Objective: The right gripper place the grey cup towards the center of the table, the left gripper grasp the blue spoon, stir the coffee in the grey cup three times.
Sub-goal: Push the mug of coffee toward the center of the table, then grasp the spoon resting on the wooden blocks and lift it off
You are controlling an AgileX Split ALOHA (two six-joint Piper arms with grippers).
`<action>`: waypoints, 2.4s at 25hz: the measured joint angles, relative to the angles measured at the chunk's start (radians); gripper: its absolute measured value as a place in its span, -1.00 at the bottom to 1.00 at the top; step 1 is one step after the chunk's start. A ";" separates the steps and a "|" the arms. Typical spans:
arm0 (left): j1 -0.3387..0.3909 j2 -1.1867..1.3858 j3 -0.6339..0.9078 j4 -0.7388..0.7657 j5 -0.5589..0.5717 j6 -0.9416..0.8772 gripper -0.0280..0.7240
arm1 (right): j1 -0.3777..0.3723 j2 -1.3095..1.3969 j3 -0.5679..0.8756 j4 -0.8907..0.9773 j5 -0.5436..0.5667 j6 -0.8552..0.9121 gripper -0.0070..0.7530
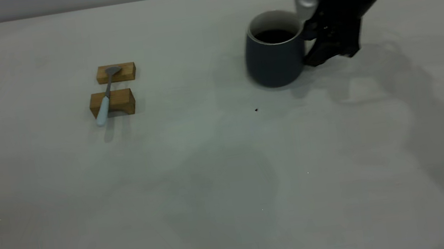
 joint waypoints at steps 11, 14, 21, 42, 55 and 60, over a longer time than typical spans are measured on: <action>0.000 0.000 0.000 0.000 0.000 0.000 0.12 | 0.139 0.026 -0.034 0.104 -0.062 0.000 0.46; 0.000 0.000 0.000 0.000 0.000 0.000 0.12 | 0.164 0.036 -0.049 0.119 -0.063 0.001 0.46; 0.000 0.000 0.000 0.000 0.000 0.000 0.12 | 0.133 -0.008 -0.049 -0.040 0.063 0.321 0.46; 0.000 0.000 0.000 0.000 0.000 0.000 0.12 | 0.037 -0.901 0.396 -0.665 0.544 1.902 0.36; 0.000 0.000 0.000 0.000 0.000 0.000 0.12 | 0.037 -1.775 0.974 -0.873 0.644 2.066 0.36; 0.000 0.000 0.000 0.000 0.000 0.000 0.12 | 0.031 -1.992 1.076 -0.919 0.619 2.087 0.36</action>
